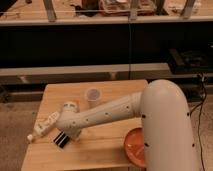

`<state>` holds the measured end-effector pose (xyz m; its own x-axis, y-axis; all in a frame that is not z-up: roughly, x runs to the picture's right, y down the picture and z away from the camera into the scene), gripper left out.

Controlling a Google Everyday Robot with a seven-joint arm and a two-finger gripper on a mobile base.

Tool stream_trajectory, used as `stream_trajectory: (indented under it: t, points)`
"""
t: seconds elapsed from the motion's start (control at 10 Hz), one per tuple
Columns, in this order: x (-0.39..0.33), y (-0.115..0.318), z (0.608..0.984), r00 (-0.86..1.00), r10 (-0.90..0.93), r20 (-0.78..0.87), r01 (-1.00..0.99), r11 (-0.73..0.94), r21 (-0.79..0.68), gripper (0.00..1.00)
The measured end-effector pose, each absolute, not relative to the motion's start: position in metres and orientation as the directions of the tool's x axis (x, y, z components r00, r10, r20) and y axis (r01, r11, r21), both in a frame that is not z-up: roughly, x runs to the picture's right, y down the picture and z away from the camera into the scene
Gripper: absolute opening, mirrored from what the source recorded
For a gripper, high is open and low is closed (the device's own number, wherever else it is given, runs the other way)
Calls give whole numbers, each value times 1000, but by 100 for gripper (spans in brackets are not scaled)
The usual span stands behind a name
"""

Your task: Push the eraser across the table

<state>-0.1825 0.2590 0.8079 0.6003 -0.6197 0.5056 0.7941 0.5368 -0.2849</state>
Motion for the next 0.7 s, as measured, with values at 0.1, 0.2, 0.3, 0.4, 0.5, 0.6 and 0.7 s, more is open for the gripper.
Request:
stream_trajectory:
  t: [0.1, 0.2, 0.3, 0.4, 0.5, 0.6, 0.7]
  points:
    - [-182, 259, 808, 600, -620, 505, 794, 537, -284, 0]
    - [-183, 258, 807, 598, -623, 505, 796, 534, -284, 0]
    - [-184, 258, 807, 595, -624, 506, 798, 532, -283, 0]
    - [-190, 256, 808, 589, -626, 511, 802, 528, -278, 0]
    - [-196, 251, 811, 582, -631, 514, 807, 525, -270, 0]
    - [-199, 249, 814, 579, -632, 514, 809, 524, -266, 0]
    - [-198, 248, 814, 577, -635, 514, 811, 522, -265, 0]
